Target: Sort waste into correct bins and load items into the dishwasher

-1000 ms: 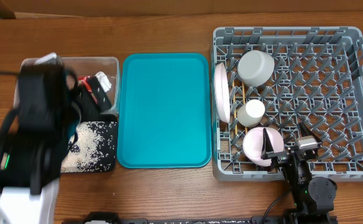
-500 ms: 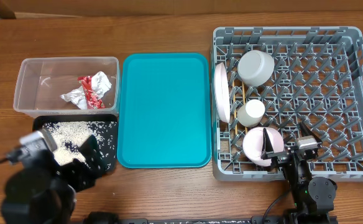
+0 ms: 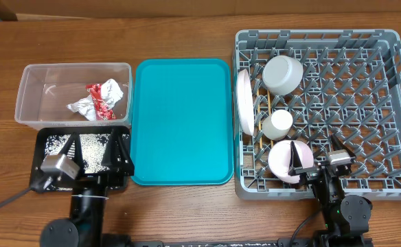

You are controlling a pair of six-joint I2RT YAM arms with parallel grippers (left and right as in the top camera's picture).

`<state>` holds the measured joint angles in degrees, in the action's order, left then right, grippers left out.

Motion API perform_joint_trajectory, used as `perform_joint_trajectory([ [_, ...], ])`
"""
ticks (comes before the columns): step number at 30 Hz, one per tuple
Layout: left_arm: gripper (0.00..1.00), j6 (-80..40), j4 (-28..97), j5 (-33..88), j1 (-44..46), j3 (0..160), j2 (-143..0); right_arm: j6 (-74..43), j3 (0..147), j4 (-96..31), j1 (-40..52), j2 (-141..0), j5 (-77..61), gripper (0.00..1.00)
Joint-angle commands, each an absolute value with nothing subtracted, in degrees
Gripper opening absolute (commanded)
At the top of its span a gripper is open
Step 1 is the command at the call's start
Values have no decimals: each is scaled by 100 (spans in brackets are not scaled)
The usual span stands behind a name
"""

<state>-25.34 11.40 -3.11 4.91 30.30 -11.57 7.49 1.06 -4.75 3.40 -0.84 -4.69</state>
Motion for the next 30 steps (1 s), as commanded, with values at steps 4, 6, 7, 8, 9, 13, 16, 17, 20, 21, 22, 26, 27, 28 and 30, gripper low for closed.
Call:
perform_joint_trajectory([
  [4, 100, -2484, -327, 3, 331, 1586, -419, 755, 45, -440, 320, -16, -504, 100],
  [6, 100, -2484, -395, -45, 329, 1264, -248, 755, 45, -440, 320, -16, -504, 100],
  [7, 100, -2484, -397, -47, 329, 1120, -183, 755, 45, -440, 320, -16, -504, 100],
  [8, 100, -2484, -399, -58, 327, 998, -132, 755, 45, -440, 320, -16, -504, 100],
  [9, 100, -2484, -401, -67, 327, 860, -75, 755, 45, -440, 320, -16, -504, 100],
  [13, 100, -2486, -552, -80, 209, 416, -16, 755, 45, -440, 320, -16, -504, 100],
  [16, 100, -2482, -622, -84, 104, 163, -16, 755, 45, -440, 320, -16, -504, 100],
  [17, 100, -2482, -624, -104, 69, 99, -16, 755, 45, -440, 320, -16, -504, 100],
  [20, 100, -2410, -362, -148, -49, 27, -16, 755, 45, -440, 320, -16, -504, 100],
  [21, 100, -2331, -237, -148, -82, 25, -16, 755, 45, -440, 320, -16, -504, 100],
  [22, 100, -2206, -141, -148, -113, 27, -16, 755, 45, -440, 320, -16, -504, 100],
  [26, 100, -1678, 357, -150, -196, 25, -16, 755, 45, -440, 320, -16, -504, 100],
  [27, 100, -1525, 449, -148, -198, 25, -16, 755, 45, -440, 320, -16, -504, 100],
  [28, 100, -1310, 427, -143, -196, 27, -16, 755, 45, -440, 320, -16, -504, 100],
  [30, 100, -1131, 429, -145, -196, 27, -16, 755, 45, -440, 320, -16, -504, 100],
])
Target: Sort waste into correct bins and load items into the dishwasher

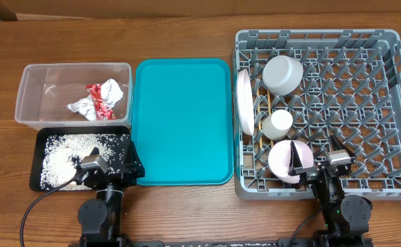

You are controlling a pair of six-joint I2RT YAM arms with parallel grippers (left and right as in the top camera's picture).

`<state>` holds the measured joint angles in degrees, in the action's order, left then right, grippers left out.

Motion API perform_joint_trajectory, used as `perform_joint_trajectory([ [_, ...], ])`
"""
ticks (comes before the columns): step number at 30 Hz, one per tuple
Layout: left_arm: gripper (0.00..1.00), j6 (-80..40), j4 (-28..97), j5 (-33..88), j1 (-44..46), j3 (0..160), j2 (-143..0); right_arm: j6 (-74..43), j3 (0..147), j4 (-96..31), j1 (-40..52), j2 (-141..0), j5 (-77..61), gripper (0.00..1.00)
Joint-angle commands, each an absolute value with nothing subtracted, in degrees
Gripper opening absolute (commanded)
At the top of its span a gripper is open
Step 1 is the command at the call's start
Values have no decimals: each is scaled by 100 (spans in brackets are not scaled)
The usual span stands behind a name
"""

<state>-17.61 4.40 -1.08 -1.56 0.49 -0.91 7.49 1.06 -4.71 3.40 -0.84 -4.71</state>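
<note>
The clear bin (32, 103) holds crumpled red-and-white wrappers (99, 99). In front of it, the black bin (37, 180) has white grains (66, 154) scattered inside. The grey dishwasher rack (386, 103) carries a grey bowl (283, 74), a white plate (244, 103) on edge, a white cup (278, 125) and a pale bowl (281, 161). My left gripper (126, 165) sits low at the black bin's near right corner and looks open and empty. My right gripper (317, 158) rests open over the rack's front edge, beside the pale bowl.
A teal tray (181, 120) lies bare between the bins and the rack. The wooden table (180, 31) runs behind everything. Both arm bases stand at the table's near edge, with cables trailing leftwards.
My left arm was over the black bin, covering part of it; now it is pulled back to the bin's near right corner, and the grains show. The right arm has not moved.
</note>
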Motion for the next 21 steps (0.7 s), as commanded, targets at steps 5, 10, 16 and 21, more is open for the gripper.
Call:
perform_joint_trajectory([
  [5, 100, -825, 429, -148, -189, 27, -16, 755, 45, -440, 320, -16, -504, 100],
  [10, 100, -812, 429, -145, -185, 25, -16, 755, 45, -440, 320, -16, -504, 100],
  [16, 100, -812, 429, -145, -185, 27, -16, 755, 45, -440, 320, -16, -504, 100],
  [21, 100, -812, 429, -145, -185, 25, -16, 755, 45, -440, 320, -16, -504, 100],
])
